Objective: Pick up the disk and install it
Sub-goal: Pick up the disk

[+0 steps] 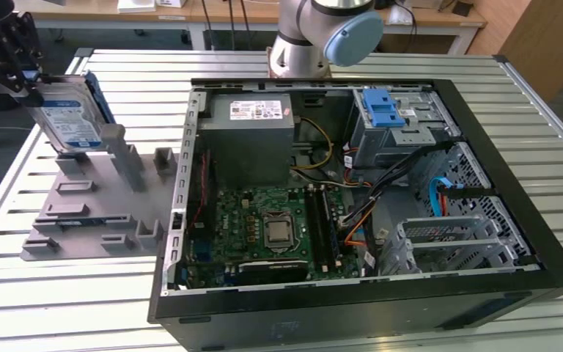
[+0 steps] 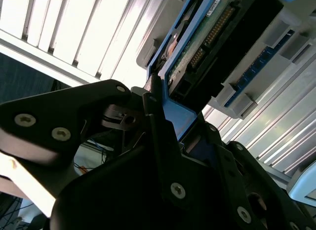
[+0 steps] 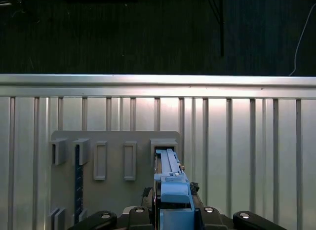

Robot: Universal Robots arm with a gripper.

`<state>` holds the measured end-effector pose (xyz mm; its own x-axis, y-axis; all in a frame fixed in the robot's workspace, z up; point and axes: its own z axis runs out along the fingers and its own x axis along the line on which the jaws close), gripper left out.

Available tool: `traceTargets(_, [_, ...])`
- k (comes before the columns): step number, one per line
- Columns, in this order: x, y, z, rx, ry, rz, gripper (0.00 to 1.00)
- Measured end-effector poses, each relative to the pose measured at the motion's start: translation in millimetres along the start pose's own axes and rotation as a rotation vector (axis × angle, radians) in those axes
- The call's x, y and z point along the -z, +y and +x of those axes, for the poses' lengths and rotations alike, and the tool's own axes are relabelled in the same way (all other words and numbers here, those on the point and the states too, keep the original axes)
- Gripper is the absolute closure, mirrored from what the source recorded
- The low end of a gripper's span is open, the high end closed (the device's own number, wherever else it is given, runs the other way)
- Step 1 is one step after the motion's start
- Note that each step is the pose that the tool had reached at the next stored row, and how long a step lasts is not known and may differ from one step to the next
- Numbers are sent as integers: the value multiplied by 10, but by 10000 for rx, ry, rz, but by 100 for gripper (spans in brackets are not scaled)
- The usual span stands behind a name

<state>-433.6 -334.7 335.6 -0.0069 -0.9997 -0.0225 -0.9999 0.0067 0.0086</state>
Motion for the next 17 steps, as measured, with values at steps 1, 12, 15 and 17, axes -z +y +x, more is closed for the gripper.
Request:
traceTargets(1, [3,0,0,0,0,0,64])
traceTargets(12, [40,0,-1,0,0,0,64])
traceTargets(15, [50,1,-1,0,0,0,64])
traceTargets(17, [93,1,-2,0,0,-1,64])
